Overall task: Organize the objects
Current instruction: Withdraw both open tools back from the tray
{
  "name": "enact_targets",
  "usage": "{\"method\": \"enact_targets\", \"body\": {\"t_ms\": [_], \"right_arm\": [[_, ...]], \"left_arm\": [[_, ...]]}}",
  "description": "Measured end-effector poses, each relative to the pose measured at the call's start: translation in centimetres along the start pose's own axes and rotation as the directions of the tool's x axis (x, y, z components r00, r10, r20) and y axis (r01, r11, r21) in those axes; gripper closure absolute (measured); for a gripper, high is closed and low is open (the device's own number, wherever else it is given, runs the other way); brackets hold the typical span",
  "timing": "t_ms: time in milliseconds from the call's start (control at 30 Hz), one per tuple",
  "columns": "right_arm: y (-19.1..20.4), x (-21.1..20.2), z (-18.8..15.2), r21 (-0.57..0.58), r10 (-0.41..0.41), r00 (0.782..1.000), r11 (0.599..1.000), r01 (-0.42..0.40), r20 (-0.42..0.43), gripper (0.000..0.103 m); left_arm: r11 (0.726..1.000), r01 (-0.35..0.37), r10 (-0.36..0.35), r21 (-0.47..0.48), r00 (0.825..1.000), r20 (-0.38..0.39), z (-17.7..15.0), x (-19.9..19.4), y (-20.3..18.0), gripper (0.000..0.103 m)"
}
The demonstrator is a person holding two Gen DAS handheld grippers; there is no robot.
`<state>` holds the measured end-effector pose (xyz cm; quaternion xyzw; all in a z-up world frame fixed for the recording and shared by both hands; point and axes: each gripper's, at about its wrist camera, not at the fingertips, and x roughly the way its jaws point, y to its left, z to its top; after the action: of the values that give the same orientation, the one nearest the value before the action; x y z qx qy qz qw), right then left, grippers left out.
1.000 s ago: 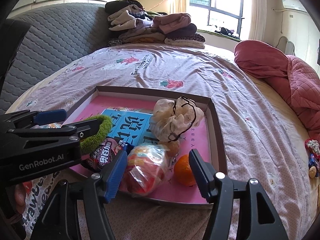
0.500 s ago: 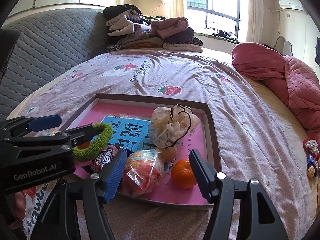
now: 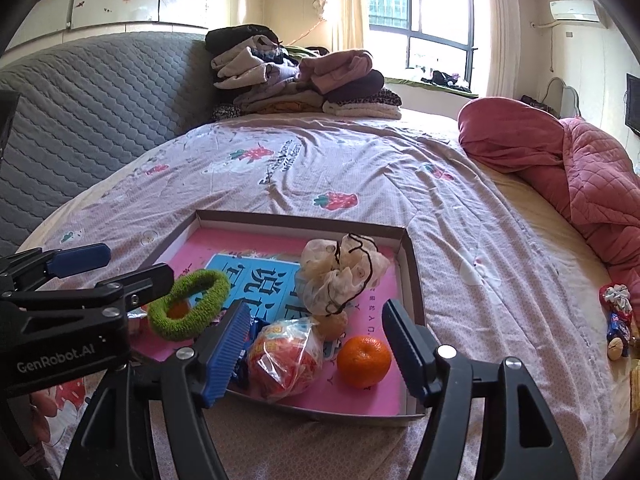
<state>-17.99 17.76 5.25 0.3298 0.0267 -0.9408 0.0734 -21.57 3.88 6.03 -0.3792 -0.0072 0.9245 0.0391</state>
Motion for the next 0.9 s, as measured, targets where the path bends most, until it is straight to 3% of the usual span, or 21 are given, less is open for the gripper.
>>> {"method": "enact_targets", "body": {"t_ms": [900], "right_arm": [[0.4,-6.4,1.2,0.004,0.021,0.993,1.0,-0.021,0.119,0.035]], "left_arm": [[0.999,-0.046,0.048,-0.026,0.997,0.068,-1.9,-7.9,1.2,0.023]]}}
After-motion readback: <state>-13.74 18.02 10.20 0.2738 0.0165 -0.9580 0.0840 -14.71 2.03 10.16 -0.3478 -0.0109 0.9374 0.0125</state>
